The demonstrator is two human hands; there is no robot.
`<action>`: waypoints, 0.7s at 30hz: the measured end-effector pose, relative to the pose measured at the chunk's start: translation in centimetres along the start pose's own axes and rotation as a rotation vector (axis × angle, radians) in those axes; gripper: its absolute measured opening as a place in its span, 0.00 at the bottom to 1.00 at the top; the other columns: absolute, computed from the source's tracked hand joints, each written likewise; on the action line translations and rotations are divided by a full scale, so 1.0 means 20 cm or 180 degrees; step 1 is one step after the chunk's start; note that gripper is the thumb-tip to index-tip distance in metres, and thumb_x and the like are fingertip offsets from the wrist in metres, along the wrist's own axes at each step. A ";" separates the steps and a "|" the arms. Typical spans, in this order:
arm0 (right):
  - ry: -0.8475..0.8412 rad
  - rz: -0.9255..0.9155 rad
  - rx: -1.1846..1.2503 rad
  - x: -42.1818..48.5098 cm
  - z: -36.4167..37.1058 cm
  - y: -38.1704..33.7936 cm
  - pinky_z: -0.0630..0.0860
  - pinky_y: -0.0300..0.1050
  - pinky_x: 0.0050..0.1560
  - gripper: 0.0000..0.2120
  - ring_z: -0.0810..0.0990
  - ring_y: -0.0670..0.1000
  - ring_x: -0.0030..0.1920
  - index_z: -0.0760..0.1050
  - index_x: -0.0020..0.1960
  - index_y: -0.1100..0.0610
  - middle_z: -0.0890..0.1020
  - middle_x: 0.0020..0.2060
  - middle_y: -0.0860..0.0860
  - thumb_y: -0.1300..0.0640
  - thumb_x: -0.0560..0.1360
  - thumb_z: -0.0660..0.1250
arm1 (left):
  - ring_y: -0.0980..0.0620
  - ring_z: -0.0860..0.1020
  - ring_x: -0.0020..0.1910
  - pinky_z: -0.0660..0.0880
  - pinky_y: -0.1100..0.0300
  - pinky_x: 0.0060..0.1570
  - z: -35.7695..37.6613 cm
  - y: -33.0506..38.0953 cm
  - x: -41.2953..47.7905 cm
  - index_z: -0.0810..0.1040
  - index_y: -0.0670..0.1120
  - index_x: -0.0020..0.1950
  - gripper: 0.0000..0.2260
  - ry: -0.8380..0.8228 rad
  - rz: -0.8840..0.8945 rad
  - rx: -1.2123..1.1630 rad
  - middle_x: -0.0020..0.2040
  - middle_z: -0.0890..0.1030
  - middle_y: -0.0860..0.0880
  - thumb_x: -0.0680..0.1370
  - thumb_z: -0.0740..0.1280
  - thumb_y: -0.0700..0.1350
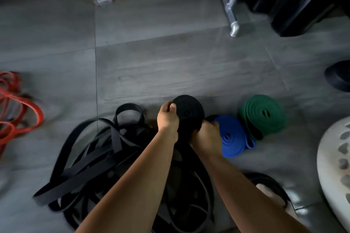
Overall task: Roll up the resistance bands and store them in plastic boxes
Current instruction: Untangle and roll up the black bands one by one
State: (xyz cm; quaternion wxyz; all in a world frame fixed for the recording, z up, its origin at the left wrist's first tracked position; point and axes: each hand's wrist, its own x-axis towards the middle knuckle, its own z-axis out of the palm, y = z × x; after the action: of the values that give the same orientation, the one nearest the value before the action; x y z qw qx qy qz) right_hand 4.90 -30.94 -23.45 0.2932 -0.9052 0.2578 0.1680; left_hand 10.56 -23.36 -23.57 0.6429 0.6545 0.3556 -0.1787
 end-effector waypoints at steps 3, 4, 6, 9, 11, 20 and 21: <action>-0.0055 -0.0020 0.0009 -0.02 0.00 0.00 0.65 0.46 0.47 0.12 0.68 0.58 0.58 0.72 0.57 0.65 0.74 0.57 0.60 0.63 0.76 0.57 | 0.52 0.69 0.46 0.68 0.60 0.43 0.01 -0.02 0.00 0.64 0.46 0.58 0.06 0.0129 0.0122 0.0055 0.49 0.71 0.49 0.81 0.58 0.43; -0.0065 -0.0066 -0.0028 -0.03 -0.01 0.00 0.67 0.47 0.51 0.12 0.68 0.58 0.59 0.72 0.57 0.65 0.73 0.57 0.61 0.62 0.76 0.57 | 0.53 0.69 0.43 0.68 0.61 0.39 0.01 -0.03 -0.01 0.62 0.46 0.54 0.05 0.0161 0.0179 0.0106 0.46 0.70 0.50 0.81 0.58 0.43; -0.0090 -0.0119 -0.0026 -0.05 -0.02 0.00 0.68 0.46 0.54 0.12 0.68 0.59 0.59 0.71 0.58 0.65 0.71 0.58 0.61 0.62 0.77 0.57 | 0.51 0.69 0.43 0.67 0.62 0.39 0.02 -0.03 -0.02 0.63 0.45 0.53 0.03 0.0145 0.0367 0.0379 0.43 0.69 0.50 0.81 0.57 0.42; -0.0177 -0.0203 -0.0037 -0.08 -0.01 0.00 0.67 0.45 0.54 0.13 0.67 0.60 0.59 0.72 0.58 0.66 0.72 0.58 0.62 0.63 0.76 0.56 | 0.44 0.63 0.63 0.63 0.52 0.61 0.03 -0.03 -0.01 0.68 0.46 0.63 0.12 0.0132 0.0572 0.1524 0.59 0.69 0.44 0.81 0.57 0.45; -0.0170 -0.0259 -0.0115 -0.10 0.00 0.00 0.66 0.45 0.54 0.14 0.66 0.60 0.59 0.71 0.60 0.65 0.71 0.59 0.63 0.63 0.76 0.56 | 0.42 0.58 0.67 0.58 0.51 0.66 0.02 -0.02 0.01 0.67 0.50 0.69 0.16 0.0122 0.0556 0.2046 0.67 0.62 0.41 0.81 0.56 0.48; 0.0707 -0.1053 0.0412 -0.21 0.07 0.01 0.73 0.53 0.49 0.12 0.76 0.61 0.51 0.76 0.53 0.63 0.75 0.52 0.60 0.60 0.73 0.59 | 0.44 0.75 0.57 0.71 0.56 0.55 -0.16 0.02 -0.05 0.61 0.46 0.73 0.19 -0.0343 0.0677 0.1762 0.63 0.74 0.45 0.81 0.54 0.42; 0.0611 -0.1164 0.0349 -0.25 0.09 0.02 0.73 0.52 0.48 0.15 0.77 0.60 0.49 0.77 0.52 0.60 0.77 0.49 0.58 0.52 0.74 0.57 | 0.45 0.74 0.55 0.69 0.59 0.52 -0.19 0.02 -0.09 0.64 0.44 0.70 0.17 -0.0363 0.0878 0.1952 0.60 0.74 0.45 0.81 0.55 0.41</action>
State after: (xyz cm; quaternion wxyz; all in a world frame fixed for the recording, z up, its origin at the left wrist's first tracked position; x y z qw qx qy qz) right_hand 0.34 -28.33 -22.68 0.3417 -0.9314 0.1247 0.0107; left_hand 8.68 -20.15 -21.65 0.4531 0.8482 0.1569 -0.2249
